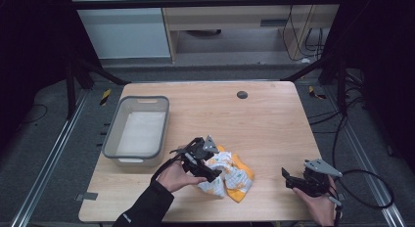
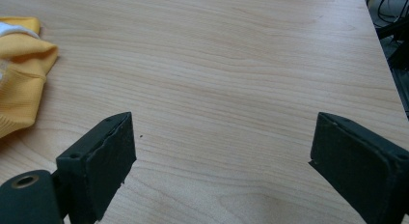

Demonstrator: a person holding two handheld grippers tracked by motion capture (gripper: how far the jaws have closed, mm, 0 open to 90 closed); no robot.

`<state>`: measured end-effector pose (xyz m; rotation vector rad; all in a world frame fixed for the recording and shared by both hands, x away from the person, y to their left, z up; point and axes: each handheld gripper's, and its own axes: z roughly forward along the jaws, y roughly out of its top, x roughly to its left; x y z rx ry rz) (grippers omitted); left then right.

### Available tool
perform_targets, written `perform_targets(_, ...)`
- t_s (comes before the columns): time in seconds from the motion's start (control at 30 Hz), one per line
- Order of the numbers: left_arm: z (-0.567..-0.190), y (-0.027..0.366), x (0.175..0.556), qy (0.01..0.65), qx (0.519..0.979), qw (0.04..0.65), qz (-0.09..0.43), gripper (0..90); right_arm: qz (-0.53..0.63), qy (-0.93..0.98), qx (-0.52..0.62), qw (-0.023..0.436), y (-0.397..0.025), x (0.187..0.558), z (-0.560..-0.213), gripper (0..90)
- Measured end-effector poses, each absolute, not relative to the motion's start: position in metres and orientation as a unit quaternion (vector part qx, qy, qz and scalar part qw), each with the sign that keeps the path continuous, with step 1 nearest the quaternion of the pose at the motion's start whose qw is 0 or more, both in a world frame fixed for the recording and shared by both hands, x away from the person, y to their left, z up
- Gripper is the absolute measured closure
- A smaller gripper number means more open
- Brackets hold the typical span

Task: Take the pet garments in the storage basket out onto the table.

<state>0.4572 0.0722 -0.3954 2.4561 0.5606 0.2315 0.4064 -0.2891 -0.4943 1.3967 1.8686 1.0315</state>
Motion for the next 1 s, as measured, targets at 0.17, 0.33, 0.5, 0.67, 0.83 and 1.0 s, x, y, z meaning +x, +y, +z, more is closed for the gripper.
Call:
perform_targets(0.17,-0.39,0.084,0.452,0.218,0.915,0.324,0.102,26.0,0.387,0.701,0.524,0.292,-0.289,0.406,-0.494,8.6)
perform_targets(0.33,-0.389,0.097,0.445,0.232,0.898,0.356,0.118,24.4,0.387,0.7,0.526,0.289,-0.288,0.406,-0.494,8.5)
perform_targets(0.5,-0.392,0.113,0.437,0.25,0.878,0.384,0.138,23.7,0.386,0.7,0.524,0.292,-0.289,0.406,-0.495,8.5)
perform_targets(0.67,-0.397,0.134,0.431,0.272,0.857,0.407,0.161,23.4,0.386,0.701,0.523,0.294,-0.289,0.406,-0.495,8.3)
perform_targets(0.83,-0.403,0.157,0.425,0.297,0.834,0.428,0.184,25.1,0.386,0.7,0.526,0.291,-0.288,0.406,-0.495,8.0)
perform_targets(1.0,-0.411,0.177,0.422,0.323,0.814,0.442,0.194,26.5,0.386,0.7,0.526,0.29,-0.288,0.406,-0.495,8.0)
